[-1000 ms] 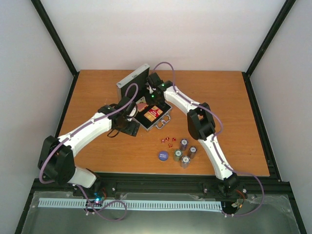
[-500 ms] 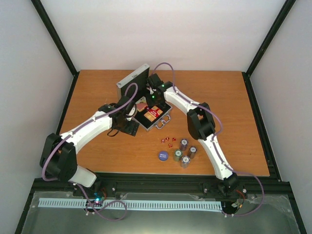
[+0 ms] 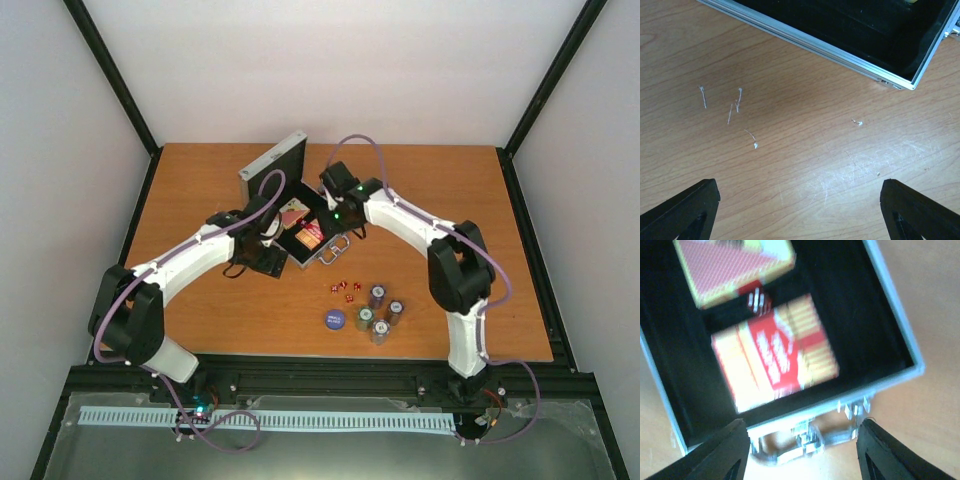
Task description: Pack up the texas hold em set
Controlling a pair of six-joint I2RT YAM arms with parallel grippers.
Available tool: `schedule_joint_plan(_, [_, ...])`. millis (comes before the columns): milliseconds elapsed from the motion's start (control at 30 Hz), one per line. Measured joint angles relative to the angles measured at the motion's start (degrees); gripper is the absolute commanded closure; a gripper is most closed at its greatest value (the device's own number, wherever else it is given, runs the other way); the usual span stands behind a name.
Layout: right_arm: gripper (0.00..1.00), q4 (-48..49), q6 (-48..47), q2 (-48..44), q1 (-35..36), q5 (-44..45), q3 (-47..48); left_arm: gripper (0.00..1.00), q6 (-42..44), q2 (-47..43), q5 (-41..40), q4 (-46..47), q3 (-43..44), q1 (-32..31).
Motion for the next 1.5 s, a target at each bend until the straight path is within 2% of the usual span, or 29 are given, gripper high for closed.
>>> schedule_joint_plan(100, [0.38, 0.11, -1.49, -6.03, 1.97, 0.17, -9.66, 0.08, -0.02, 0.2, 0.02, 0.13, 0.39, 0.07])
schedule_joint_plan(233, [0.41, -1.03, -3.32, -9.01, 6.05, 0.09, -19.69, 0.08, -0.07, 0.35, 0.24, 0.61, 0.66, 0.2])
schedule_joint_plan(433, [0.44, -1.88, -5.11, -9.77, 9.73, 0.39, -25.66, 0.08, -0.13, 0.5, 0.28, 0.7, 0.66, 0.28])
schedule_joint_plan(667, [0.45, -1.29, -6.43, -12.81, 9.7, 1.36, -27.54, 0.08, -0.52, 0.61, 0.26, 1.03, 0.66, 0.28])
schedule_joint_plan(1100, [0.51, -0.57, -10.25, -11.78, 9.7, 3.08, -27.82, 0.08, -0.96, 0.61, -0.5, 1.77, -0.94, 0.28])
schedule_joint_plan(1433, [0.57, 0.13, -10.99, -10.73, 9.7, 2.78, -27.58, 0.08, -0.92, 1.11, -0.57, 1.81, -0.92, 0.28])
schedule_joint_plan(1500, [0.61, 0.44, -10.97, -10.45, 9.7, 2.67, -27.23, 0.08, -0.92, 1.46, -0.55, 1.81, -0.92, 0.28])
